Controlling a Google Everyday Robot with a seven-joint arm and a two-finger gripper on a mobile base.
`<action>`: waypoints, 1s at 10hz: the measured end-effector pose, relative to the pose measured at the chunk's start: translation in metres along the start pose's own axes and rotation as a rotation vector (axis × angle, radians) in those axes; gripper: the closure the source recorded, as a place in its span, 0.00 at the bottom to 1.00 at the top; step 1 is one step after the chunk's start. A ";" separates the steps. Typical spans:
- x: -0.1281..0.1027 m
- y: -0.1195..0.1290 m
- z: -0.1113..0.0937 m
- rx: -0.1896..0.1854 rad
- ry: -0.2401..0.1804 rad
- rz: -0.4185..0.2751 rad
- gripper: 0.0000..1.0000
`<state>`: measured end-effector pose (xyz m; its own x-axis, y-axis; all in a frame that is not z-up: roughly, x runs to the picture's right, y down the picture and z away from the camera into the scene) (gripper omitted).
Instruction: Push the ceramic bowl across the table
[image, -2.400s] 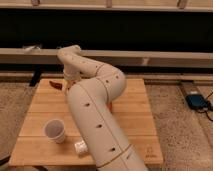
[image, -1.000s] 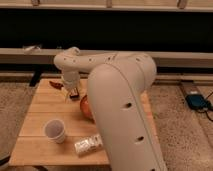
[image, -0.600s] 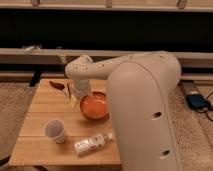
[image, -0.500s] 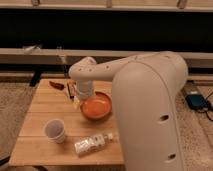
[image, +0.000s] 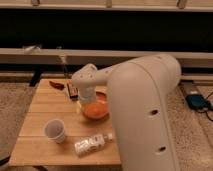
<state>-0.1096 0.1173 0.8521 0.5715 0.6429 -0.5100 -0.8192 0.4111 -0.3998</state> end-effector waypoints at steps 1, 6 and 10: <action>-0.005 0.000 0.009 0.005 0.012 -0.001 0.20; -0.009 -0.027 0.019 0.038 0.033 0.023 0.20; 0.011 -0.063 0.015 0.058 0.028 0.104 0.20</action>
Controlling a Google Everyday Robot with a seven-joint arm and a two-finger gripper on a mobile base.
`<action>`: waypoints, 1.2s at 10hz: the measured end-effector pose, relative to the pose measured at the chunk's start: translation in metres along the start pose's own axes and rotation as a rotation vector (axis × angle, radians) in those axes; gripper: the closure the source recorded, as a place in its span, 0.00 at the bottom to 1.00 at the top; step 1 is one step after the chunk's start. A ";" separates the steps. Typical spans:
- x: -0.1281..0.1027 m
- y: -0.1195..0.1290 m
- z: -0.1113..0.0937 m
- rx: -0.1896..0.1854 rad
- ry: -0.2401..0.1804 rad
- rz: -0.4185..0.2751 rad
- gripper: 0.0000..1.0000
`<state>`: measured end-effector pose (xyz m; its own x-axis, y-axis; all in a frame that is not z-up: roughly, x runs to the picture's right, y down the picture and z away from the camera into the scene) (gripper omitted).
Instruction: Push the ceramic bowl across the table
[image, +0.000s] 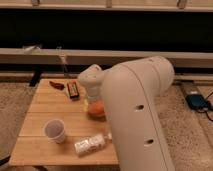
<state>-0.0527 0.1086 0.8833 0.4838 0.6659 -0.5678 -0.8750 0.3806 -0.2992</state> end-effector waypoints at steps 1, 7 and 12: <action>0.003 -0.007 0.000 0.004 0.000 0.015 0.20; 0.010 -0.046 -0.002 0.032 -0.019 0.083 0.20; 0.006 -0.086 0.000 0.055 -0.043 0.120 0.20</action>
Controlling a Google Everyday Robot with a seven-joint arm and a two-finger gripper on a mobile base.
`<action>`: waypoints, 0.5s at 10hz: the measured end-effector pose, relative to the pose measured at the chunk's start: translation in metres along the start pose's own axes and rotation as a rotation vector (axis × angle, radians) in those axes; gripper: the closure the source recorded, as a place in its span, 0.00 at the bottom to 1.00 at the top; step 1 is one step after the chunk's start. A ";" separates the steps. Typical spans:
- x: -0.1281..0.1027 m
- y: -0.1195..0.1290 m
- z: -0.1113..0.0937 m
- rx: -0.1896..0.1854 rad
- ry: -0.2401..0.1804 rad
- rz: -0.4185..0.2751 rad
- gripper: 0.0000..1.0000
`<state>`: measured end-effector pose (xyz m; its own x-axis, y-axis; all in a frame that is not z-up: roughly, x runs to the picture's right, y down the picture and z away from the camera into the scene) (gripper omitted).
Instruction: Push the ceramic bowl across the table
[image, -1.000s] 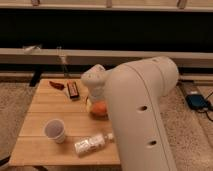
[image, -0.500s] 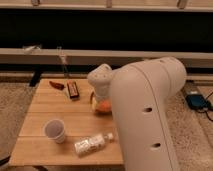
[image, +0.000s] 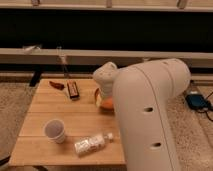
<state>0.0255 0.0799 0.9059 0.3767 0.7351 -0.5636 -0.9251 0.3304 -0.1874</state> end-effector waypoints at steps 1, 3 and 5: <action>-0.001 -0.006 0.001 0.004 -0.003 0.007 0.20; -0.004 -0.020 0.002 0.012 -0.012 0.022 0.20; -0.008 -0.034 0.003 0.020 -0.020 0.034 0.20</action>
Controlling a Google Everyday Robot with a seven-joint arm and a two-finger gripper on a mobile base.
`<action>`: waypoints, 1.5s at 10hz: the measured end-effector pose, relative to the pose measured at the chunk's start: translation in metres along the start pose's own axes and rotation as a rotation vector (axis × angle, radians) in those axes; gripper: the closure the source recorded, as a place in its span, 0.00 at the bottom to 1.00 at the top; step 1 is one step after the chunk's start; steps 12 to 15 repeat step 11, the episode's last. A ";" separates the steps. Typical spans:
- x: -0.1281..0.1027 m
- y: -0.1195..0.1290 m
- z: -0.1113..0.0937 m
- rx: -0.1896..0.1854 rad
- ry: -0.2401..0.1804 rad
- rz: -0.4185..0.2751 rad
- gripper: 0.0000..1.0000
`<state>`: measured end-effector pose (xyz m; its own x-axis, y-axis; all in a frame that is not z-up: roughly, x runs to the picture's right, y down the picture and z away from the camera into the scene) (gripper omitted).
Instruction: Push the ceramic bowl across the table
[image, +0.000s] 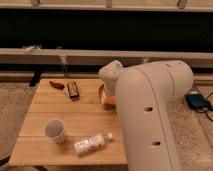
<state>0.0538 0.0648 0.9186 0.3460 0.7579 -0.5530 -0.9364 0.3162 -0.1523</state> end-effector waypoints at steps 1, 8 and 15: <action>-0.002 -0.007 0.000 0.004 -0.010 0.007 0.20; -0.016 -0.008 -0.019 -0.083 -0.107 -0.061 0.20; -0.031 0.017 -0.026 -0.202 -0.135 -0.147 0.20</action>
